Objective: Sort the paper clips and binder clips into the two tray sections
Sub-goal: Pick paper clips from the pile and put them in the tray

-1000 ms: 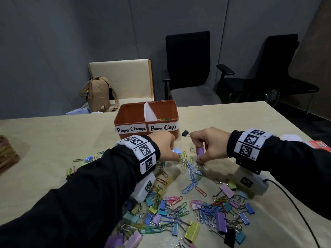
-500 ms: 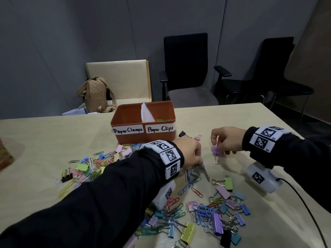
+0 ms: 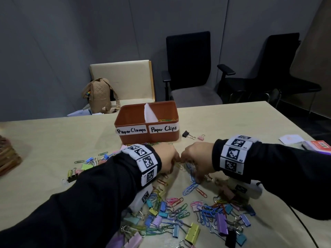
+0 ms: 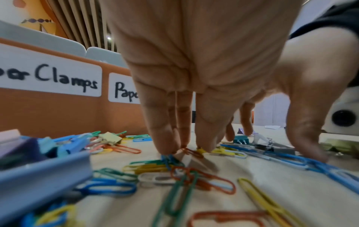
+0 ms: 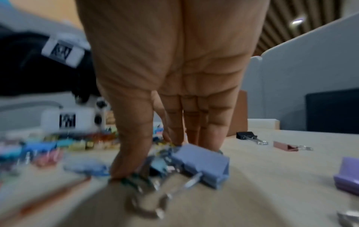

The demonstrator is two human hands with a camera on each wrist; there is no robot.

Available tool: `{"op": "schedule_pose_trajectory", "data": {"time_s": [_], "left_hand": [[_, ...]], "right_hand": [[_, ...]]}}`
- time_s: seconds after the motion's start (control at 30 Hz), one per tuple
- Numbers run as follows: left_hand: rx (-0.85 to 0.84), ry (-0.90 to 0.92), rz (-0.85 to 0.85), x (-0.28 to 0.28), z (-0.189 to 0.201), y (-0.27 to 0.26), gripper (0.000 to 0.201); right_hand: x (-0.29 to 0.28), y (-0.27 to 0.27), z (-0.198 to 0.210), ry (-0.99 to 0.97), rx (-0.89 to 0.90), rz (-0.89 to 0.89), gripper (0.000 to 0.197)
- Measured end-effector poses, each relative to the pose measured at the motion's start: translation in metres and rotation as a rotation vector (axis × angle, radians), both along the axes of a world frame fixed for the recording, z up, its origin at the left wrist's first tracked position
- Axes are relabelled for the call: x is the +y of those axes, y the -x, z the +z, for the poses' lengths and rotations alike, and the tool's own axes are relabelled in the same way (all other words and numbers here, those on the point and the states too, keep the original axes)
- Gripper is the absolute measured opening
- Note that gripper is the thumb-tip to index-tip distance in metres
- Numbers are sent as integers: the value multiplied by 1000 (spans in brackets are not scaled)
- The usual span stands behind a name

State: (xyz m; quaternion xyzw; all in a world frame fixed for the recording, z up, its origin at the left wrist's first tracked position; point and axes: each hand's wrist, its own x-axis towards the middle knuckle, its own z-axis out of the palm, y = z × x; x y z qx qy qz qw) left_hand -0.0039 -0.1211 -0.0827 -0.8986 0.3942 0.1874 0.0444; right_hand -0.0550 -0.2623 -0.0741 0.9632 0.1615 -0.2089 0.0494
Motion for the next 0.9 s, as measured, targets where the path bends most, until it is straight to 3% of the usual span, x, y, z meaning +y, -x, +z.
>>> {"op": "schedule_pose_trajectory", "data": {"time_s": [0.1, 0.2, 0.27, 0.33, 0.43, 0.7, 0.8, 0.9], "left_hand": [[16, 70, 20, 12, -2, 2, 39], [-29, 181, 108, 23, 1, -2, 38], [-74, 158, 149, 29, 5, -6, 35], [-61, 118, 152, 34, 6, -7, 37], [3, 64, 107, 39, 4, 0, 46], [-63, -30, -53, 32, -2, 11, 43], [-62, -9, -45, 30, -1, 12, 30], [-29, 27, -55, 30, 0, 11, 19]], "right_hand": [[5, -4, -3, 17, -10, 4, 71], [10, -7, -4, -65, -39, -22, 52], [12, -9, -2, -159, -68, -46, 46], [13, -8, 2, -148, -57, -49, 61], [17, -5, 3, 36, 16, -4, 86], [34, 8, -5, -8, 14, 169, 56], [39, 12, -8, -63, 5, 225, 36], [44, 15, -8, -30, -6, 241, 28]]}}
